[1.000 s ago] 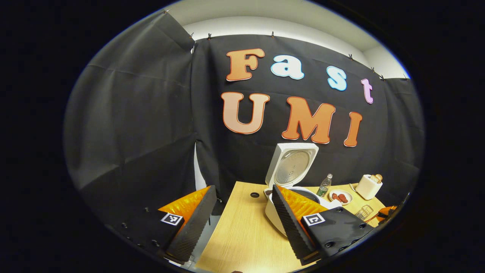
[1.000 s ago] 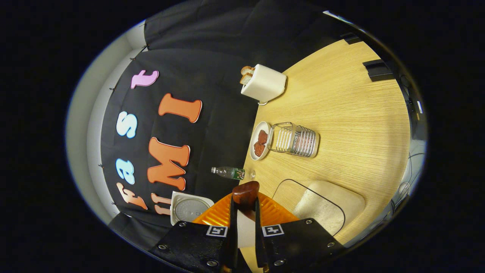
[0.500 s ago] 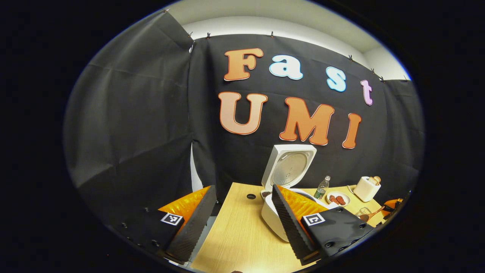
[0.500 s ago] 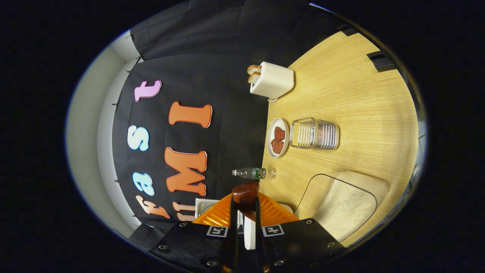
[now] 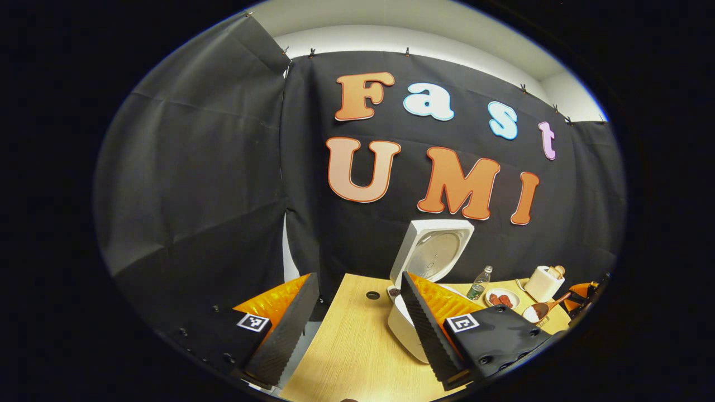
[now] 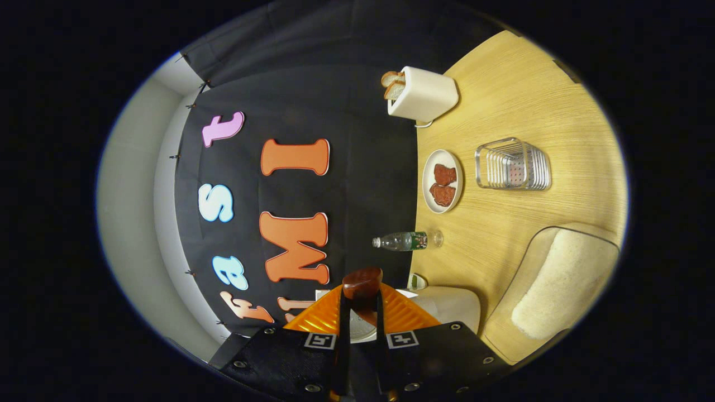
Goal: Close the left gripper, press the button to open the rice cooker; take a wooden spoon from the chopstick holder with the right hand, scoop a spoonful of rice and pour it into the rice cooker, then put the wooden spoon back into the chopstick holder.
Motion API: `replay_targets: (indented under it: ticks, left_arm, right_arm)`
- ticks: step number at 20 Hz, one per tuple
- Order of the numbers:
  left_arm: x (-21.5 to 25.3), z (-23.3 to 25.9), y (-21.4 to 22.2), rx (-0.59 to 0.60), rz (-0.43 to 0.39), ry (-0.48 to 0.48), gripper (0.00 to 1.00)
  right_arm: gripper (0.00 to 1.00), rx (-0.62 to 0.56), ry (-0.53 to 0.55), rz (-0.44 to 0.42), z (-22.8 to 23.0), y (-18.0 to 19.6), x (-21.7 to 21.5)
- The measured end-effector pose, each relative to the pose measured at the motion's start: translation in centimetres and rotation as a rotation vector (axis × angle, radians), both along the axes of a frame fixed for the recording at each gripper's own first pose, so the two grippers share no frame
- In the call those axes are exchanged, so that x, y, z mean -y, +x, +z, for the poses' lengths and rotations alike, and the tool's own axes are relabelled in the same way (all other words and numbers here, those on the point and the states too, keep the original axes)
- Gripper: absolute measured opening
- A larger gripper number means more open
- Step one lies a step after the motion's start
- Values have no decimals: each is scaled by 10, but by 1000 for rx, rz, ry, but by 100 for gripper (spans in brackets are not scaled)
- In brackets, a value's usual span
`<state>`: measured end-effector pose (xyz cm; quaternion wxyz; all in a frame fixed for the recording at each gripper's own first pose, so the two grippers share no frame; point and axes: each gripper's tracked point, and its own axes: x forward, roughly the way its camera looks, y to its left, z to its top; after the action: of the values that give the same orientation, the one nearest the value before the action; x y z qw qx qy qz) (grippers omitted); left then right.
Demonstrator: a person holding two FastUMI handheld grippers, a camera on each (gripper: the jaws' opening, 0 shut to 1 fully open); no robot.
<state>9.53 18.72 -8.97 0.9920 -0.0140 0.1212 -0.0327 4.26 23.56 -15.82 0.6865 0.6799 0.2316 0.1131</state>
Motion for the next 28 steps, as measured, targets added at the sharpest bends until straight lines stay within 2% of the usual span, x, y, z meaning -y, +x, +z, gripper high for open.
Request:
replay_targets:
  ticks: [10,13,21,28]
  left_arm:
    - [-18,-3,20,-9,43,-13,99]
    - [-20,-4,24,-19,37,-2,99]
    - [-28,-13,27,-39,39,-11,99]
    - [-41,-12,26,-35,53,-12,99]
  right_arm:
    - [19,25,6,97,18,48,-88]
    - [19,41,-41,102,20,63,-115]
    - [19,184,-246,127,49,87,-164]
    - [19,251,-314,128,72,92,-176]
